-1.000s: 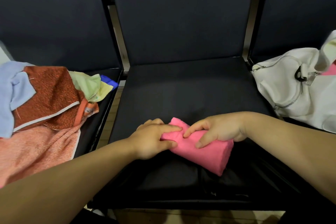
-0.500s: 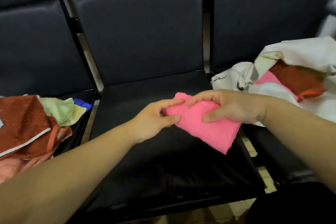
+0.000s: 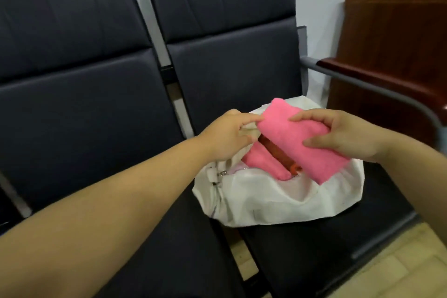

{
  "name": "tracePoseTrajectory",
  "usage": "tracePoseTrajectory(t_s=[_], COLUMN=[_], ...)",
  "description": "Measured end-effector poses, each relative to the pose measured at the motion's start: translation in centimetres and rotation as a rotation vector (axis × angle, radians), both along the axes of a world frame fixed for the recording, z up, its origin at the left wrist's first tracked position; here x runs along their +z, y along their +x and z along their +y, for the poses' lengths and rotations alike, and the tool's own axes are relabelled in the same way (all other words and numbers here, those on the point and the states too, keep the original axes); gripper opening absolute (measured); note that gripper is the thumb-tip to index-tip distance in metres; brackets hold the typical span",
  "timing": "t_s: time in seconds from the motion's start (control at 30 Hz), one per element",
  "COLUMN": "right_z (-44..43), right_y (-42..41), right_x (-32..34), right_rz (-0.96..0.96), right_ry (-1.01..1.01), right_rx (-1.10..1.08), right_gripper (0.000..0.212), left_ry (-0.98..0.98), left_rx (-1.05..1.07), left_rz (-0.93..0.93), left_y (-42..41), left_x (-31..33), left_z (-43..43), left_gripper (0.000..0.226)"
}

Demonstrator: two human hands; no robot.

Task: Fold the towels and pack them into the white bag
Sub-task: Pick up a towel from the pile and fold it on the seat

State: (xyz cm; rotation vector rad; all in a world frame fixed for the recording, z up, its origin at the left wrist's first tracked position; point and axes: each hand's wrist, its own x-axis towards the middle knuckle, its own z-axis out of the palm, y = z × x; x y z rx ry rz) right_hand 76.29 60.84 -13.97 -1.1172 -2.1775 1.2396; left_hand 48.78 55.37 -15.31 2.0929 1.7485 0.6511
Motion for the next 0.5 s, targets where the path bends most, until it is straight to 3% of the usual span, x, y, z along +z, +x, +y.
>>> tracePoseTrajectory(t_s=[0.2,0.37,0.5], right_z=[5.0,6.5,7.3], right_y=[2.2,2.1,2.7], right_x=[-4.7,-7.0,-7.9], right_rz=[0.241,0.354,0.389], right_ry=[0.091,0.122,0.099], right_rx=[-0.347,-0.489,-0.523], right_gripper=[0.055,0.053,0.052], left_ry=[-0.08,-0.288,-0.306], left_rx=[0.102,0.016,-0.091], left_rz=[0.265,0.243,0.254], left_y=[-0.6,-2.0,-1.1], left_x=[-2.3,-3.4,-3.5], left_z=[5.7,8.8,11.8], left_gripper=[0.037,0.035,0.039])
